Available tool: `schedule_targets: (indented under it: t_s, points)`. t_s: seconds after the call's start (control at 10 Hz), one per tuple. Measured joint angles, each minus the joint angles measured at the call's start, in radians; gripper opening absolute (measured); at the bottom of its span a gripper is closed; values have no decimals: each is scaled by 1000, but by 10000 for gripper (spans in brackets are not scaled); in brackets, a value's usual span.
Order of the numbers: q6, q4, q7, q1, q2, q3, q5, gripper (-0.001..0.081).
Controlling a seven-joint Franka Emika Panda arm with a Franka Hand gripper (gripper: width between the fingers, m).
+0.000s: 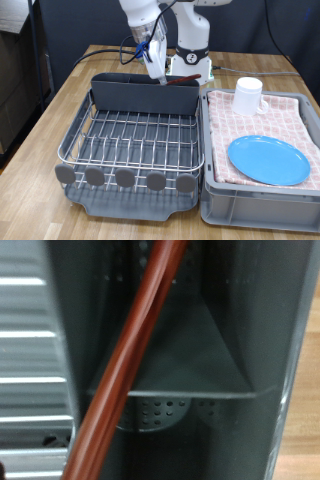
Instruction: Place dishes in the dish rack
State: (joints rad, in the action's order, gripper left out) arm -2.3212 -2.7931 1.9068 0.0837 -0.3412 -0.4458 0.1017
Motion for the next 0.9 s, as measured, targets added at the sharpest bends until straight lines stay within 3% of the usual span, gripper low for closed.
schedule_targets:
  t_s: [0.4, 0.9]
  points:
    - [15, 22, 174, -12, -42, 116, -115, 801]
    - [131, 71, 290, -12, -117, 219, -138, 803]
